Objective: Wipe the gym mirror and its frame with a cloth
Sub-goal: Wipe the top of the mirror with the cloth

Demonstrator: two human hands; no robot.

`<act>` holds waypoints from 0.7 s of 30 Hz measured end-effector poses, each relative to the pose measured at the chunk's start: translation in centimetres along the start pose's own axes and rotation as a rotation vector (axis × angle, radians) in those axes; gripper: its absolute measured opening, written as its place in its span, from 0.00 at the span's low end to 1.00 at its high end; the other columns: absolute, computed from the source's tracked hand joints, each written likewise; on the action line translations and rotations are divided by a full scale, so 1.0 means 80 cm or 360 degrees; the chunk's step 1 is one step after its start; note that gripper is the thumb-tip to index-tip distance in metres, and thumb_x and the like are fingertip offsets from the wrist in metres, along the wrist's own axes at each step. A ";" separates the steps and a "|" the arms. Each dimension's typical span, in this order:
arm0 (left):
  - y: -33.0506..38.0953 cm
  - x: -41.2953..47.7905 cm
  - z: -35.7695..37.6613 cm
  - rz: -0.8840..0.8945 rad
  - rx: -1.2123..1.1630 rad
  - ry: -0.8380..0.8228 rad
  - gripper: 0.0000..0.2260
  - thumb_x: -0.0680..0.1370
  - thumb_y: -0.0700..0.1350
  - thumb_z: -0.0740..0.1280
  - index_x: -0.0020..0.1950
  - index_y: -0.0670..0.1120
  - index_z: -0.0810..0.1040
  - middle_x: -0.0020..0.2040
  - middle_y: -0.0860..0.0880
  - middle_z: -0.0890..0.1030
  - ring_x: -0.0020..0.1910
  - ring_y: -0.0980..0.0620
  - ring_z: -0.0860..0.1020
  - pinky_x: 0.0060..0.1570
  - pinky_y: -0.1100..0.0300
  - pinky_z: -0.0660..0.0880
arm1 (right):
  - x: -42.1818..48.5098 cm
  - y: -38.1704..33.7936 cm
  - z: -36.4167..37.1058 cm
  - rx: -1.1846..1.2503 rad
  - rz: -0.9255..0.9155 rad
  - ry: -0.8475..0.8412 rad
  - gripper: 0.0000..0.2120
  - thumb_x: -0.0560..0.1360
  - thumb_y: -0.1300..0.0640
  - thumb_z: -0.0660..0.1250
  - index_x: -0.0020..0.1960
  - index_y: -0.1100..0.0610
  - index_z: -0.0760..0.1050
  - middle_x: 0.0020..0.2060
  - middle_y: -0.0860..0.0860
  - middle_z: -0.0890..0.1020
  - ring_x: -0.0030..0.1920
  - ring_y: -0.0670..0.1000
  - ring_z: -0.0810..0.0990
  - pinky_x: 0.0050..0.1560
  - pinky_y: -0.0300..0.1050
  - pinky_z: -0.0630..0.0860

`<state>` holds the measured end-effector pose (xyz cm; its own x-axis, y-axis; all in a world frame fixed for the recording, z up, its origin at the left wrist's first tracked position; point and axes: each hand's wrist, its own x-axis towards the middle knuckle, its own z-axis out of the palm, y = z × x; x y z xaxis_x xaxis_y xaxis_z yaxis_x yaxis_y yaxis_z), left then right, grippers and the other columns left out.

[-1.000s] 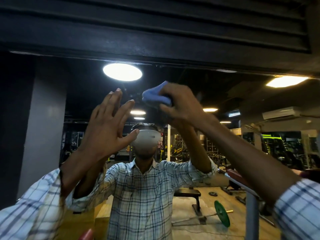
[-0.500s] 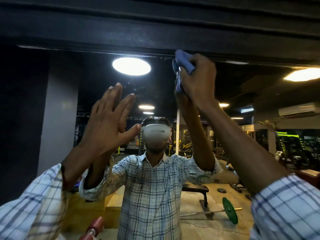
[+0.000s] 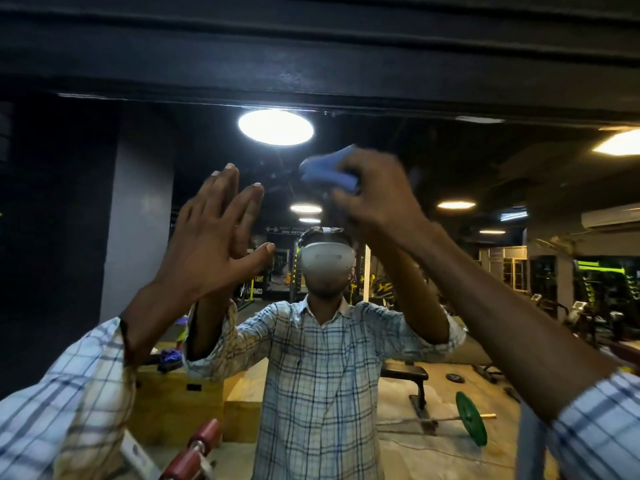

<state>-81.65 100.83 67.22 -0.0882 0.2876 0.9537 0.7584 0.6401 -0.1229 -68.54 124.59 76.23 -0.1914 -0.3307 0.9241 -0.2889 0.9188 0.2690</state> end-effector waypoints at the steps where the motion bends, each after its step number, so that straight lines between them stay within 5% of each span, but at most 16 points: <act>1: -0.003 -0.001 0.000 0.0004 0.0013 -0.0007 0.40 0.75 0.72 0.58 0.84 0.57 0.55 0.86 0.49 0.45 0.84 0.44 0.47 0.78 0.37 0.56 | 0.001 0.007 -0.007 0.0037 0.0226 0.0207 0.07 0.76 0.57 0.71 0.54 0.54 0.79 0.48 0.47 0.79 0.43 0.41 0.76 0.48 0.36 0.76; 4: -0.013 -0.001 0.000 0.0034 0.0035 -0.0028 0.40 0.75 0.71 0.59 0.84 0.57 0.54 0.86 0.49 0.44 0.84 0.45 0.46 0.78 0.38 0.55 | -0.011 -0.006 0.004 0.0071 0.0439 0.0431 0.08 0.78 0.60 0.70 0.56 0.54 0.77 0.51 0.46 0.77 0.44 0.37 0.75 0.48 0.29 0.74; 8: -0.031 -0.003 -0.005 0.0113 -0.0005 -0.0018 0.40 0.75 0.69 0.62 0.84 0.57 0.55 0.86 0.49 0.44 0.84 0.46 0.46 0.77 0.40 0.56 | -0.041 -0.029 0.037 -0.0040 -0.0080 -0.0157 0.06 0.74 0.59 0.71 0.51 0.58 0.78 0.44 0.49 0.78 0.44 0.47 0.76 0.45 0.45 0.75; 13: -0.049 -0.002 -0.011 0.0177 0.0017 -0.0046 0.41 0.75 0.70 0.60 0.84 0.55 0.56 0.86 0.48 0.45 0.84 0.44 0.47 0.77 0.39 0.56 | -0.059 -0.034 0.033 0.0044 0.0550 0.0528 0.09 0.77 0.60 0.72 0.56 0.57 0.78 0.50 0.47 0.76 0.45 0.35 0.74 0.47 0.27 0.72; 17: -0.057 0.000 -0.012 0.0224 0.0030 -0.0022 0.40 0.75 0.69 0.62 0.84 0.54 0.58 0.86 0.46 0.46 0.84 0.44 0.48 0.77 0.39 0.57 | -0.110 -0.071 0.069 0.0024 -0.0020 -0.0306 0.12 0.77 0.50 0.66 0.56 0.56 0.77 0.49 0.48 0.77 0.46 0.43 0.74 0.48 0.36 0.72; 18: -0.061 0.000 -0.013 0.0219 0.0020 -0.0020 0.40 0.75 0.69 0.62 0.84 0.53 0.58 0.86 0.46 0.46 0.84 0.44 0.47 0.77 0.39 0.56 | -0.115 -0.066 0.063 0.0005 -0.0011 -0.0323 0.14 0.77 0.49 0.66 0.56 0.56 0.77 0.48 0.48 0.77 0.46 0.44 0.75 0.48 0.37 0.73; 21: -0.067 -0.002 -0.013 0.0218 0.0044 -0.0022 0.40 0.75 0.69 0.61 0.84 0.54 0.58 0.86 0.46 0.46 0.84 0.43 0.47 0.77 0.39 0.56 | -0.122 -0.042 0.039 -0.0008 0.0542 0.0365 0.12 0.76 0.52 0.69 0.57 0.57 0.77 0.50 0.48 0.78 0.48 0.38 0.75 0.53 0.35 0.76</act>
<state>-85.02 96.64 67.99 0.0059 0.3833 0.9236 0.7460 0.6134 -0.2593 -68.63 124.06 65.43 -0.0612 0.0484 0.9969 -0.2404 0.9687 -0.0618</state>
